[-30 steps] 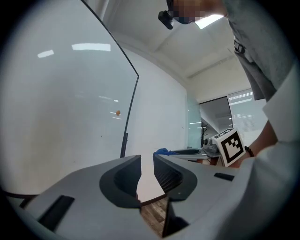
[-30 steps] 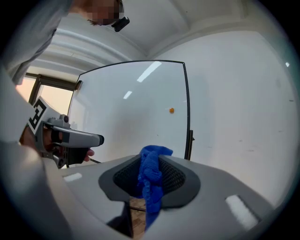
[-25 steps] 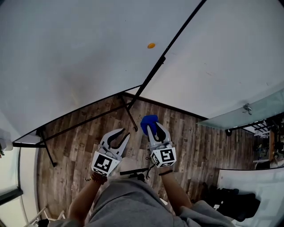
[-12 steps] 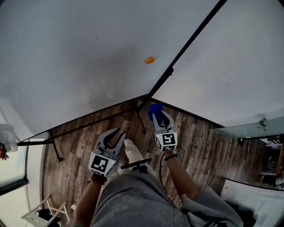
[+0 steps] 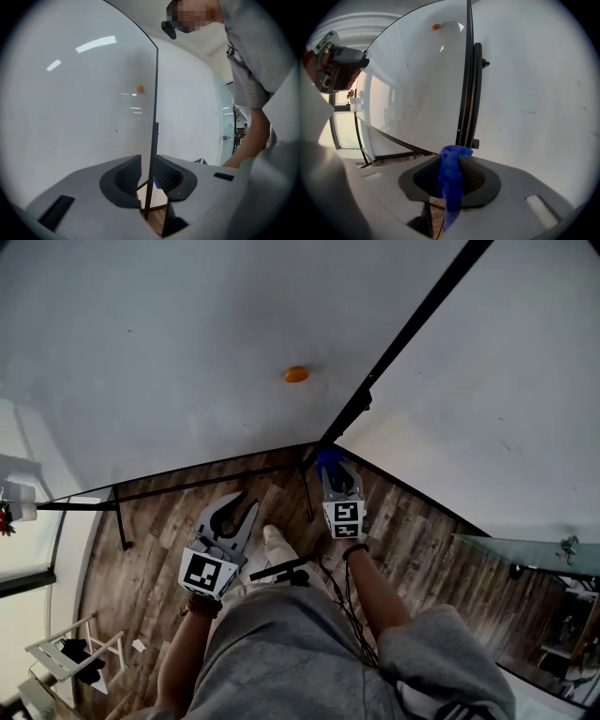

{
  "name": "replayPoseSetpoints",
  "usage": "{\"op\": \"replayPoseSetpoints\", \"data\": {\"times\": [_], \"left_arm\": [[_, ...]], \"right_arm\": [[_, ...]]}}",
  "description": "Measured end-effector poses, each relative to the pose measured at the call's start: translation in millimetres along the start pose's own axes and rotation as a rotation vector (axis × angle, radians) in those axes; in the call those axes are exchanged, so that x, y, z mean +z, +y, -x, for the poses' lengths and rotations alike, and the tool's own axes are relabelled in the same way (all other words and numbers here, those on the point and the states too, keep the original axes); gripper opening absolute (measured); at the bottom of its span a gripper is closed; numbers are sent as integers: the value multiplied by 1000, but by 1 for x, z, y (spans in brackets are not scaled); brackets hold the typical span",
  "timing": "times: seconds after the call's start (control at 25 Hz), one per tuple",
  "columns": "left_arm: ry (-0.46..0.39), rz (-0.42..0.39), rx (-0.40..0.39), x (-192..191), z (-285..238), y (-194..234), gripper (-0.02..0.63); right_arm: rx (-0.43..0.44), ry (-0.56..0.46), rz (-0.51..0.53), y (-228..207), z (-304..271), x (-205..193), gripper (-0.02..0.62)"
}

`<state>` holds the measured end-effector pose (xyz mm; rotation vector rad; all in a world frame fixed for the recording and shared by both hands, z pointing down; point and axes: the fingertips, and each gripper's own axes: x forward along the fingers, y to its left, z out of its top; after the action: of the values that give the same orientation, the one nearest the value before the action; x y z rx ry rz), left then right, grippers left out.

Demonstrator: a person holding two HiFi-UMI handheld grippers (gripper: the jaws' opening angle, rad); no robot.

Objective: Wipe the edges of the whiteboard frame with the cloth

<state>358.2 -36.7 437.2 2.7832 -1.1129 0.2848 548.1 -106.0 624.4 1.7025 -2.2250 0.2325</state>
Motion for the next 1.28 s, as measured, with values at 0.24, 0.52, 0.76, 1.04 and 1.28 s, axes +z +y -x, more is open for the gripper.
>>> {"op": "replayPoseSetpoints", "data": {"times": [0.24,0.52,0.76,1.04,1.28], "left_arm": [[6,75,43,-17,-7,1,86],[-13,63,67,-13,-12,12,84],[-18,53,67,-10,-14,21,84],[-2,54,38,-12,-25,18,84],[-7,49,35,-13,-25,17,84]], "right_arm": [[13,16,-14,-18,-30,-15,121],[-23,11,-111,-24,-52,-21,121],[-46,9,-182,-23,-56,-23,121],[44,32,-146,-4,-71,-23,120],[34,19,-192,-3,-73,-20,116]]}}
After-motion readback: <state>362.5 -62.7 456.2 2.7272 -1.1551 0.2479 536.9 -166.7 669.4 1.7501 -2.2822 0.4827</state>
